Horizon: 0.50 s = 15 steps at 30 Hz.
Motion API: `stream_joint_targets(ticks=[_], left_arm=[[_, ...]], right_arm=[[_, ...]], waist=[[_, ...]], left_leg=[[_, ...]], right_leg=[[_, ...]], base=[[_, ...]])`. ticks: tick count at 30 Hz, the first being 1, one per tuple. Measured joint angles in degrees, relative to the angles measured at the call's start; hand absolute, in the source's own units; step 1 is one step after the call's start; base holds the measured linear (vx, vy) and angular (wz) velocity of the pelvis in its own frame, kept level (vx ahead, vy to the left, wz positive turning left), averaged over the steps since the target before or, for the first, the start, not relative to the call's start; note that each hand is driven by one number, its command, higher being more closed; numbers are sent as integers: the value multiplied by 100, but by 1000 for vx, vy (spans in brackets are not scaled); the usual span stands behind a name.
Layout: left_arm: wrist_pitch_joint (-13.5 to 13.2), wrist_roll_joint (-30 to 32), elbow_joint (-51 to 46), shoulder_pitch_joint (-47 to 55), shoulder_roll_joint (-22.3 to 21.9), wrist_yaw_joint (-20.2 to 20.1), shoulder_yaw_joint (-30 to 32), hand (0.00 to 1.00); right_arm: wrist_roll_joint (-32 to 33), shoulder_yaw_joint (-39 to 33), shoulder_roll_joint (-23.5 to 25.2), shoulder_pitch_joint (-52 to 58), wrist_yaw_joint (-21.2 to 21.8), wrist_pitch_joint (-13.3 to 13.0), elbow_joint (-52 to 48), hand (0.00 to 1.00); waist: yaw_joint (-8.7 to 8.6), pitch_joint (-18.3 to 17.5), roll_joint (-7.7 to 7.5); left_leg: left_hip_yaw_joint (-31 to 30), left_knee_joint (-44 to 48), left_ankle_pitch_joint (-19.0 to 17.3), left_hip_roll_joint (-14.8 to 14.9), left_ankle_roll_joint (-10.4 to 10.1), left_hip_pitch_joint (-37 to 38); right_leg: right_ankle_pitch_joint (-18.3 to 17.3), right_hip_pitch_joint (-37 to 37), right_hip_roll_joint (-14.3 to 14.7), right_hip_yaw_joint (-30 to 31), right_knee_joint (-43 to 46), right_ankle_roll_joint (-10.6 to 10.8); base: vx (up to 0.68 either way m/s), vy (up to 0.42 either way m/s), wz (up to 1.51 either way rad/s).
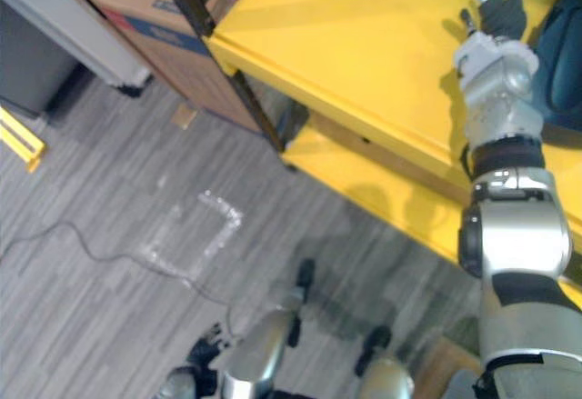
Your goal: Walk over and take plastic housings, then place them on the shelf
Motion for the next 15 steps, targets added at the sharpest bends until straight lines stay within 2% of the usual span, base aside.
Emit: stream_joint_targets(ticks=[3,8,14,15], left_arm=[[-6,-176,36,-35,-7,-22,-206,0],[-89,-208,225,-211,-6,-38,-368,0],[-135,-378,225,-333,-31,-152,-614,0],[-143,-379,224,-334,-57,-152,-619,0]], right_arm=[[25,199,-67,-141,-32,-22,0,0],[20,371,-86,-336,-291,-199,-7,0],[-139,541,-72,-577,-1360,-571,-21,0],[-425,538,-70,-600,-1847,-681,-19,0]], waist=[[29,-11,133],[112,-25,192],[202,-18,298],[236,-19,310]], left_leg=[[-12,0,22,-45,4,-50],[-17,1,65,-40,-27,-192],[-29,2,91,-44,-34,-297],[-27,2,93,-46,-34,-296]], right_leg=[[-114,-149,-93,7,219,4],[-204,-393,-128,32,417,-20],[-227,-523,-145,38,495,-22],[-229,-527,-148,41,501,-23]], base=[[-20,-35,4],[-14,-51,-1],[3,-30,1],[9,-34,0]])
